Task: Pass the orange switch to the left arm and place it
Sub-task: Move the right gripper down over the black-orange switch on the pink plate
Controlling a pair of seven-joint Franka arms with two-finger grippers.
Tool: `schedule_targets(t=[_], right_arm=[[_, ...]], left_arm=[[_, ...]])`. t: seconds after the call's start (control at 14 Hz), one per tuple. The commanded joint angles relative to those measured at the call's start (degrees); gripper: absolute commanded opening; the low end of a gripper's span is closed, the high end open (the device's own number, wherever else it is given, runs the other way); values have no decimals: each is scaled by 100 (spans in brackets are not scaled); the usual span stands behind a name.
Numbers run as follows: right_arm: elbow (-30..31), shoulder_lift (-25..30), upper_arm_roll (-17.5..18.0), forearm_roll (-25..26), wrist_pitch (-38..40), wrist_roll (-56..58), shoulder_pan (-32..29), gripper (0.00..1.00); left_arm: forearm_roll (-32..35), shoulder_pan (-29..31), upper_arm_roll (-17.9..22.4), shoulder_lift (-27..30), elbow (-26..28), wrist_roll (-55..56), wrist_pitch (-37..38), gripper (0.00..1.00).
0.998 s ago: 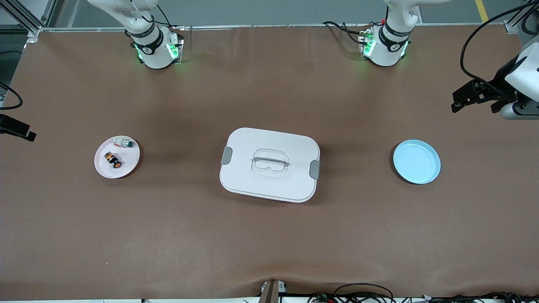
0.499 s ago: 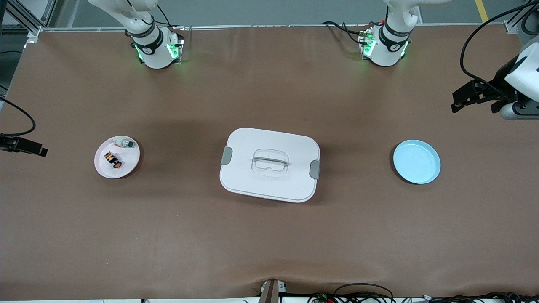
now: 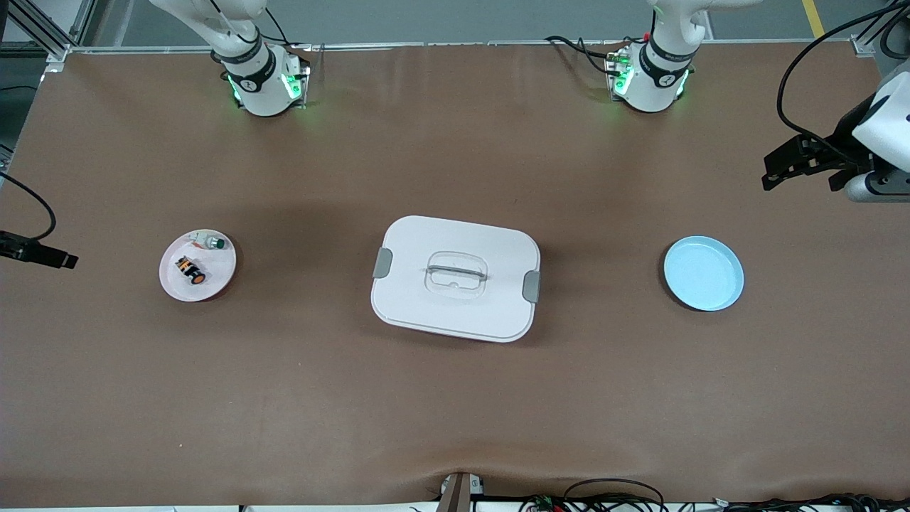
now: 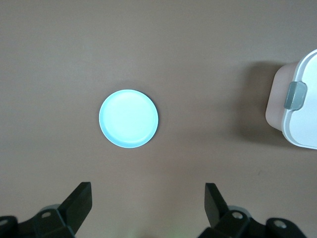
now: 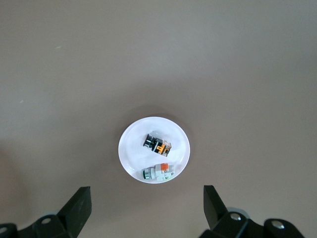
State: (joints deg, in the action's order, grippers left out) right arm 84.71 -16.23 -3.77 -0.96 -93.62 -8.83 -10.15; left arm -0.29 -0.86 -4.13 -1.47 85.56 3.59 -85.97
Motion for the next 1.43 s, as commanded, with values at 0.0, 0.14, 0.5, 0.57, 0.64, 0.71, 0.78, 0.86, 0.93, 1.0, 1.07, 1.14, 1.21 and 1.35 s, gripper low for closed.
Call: schedule_targets(t=[0.0,0.14,0.5,0.57,0.64,0.71,0.78,0.86,0.93,1.0,1.07,1.14,1.21,1.35], right_arm=[[536,129,69,-44,-260,-680,-119,100],[896,146,60,-132,-585,-743,-233,100],[1468,164,60,-185,-1035,-1235,-400,100],[1565,164,69,-220,-1113,-1236,-444,100],[1705,181,69,-264,-1218,-1236,-470,100],[1889,234,69,-299,-1411,-1227,-497,100],[2117,286,69,-308,-1648,-1227,-497,100],[2337,348,69,-308,-1894,-1227,-488,100],[2470,357,78,-317,-2053,-1218,-471,100],[2497,349,78,-317,-2098,-1218,-462,100],[2506,340,86,-317,-2125,-1218,-453,100],[2584,331,87,-352,-2238,-1218,-444,100],[2742,331,95,-395,-2483,-1218,-427,100],[3032,313,95,-396,-2940,-1218,-365,100]], left_arm=[[11,-11,17,15,-30,-7,1,100],[11,-11,17,15,-30,-7,1,100],[11,7,17,15,-30,-7,1,100],[11,7,17,15,-30,-7,1,100],[11,7,17,15,-30,-7,-8,100],[11,7,17,6,-22,-7,1,100],[11,7,17,15,-22,-7,1,100],[11,7,17,15,-30,-7,1,100],[11,7,17,15,-30,-7,1,100],[11,7,17,6,-30,-7,1,100],[11,-2,17,15,-30,-7,1,100],[11,-2,17,15,-30,-7,1,100],[11,-2,17,15,-22,-7,1,100],[11,-2,17,15,-30,-7,1,100]])
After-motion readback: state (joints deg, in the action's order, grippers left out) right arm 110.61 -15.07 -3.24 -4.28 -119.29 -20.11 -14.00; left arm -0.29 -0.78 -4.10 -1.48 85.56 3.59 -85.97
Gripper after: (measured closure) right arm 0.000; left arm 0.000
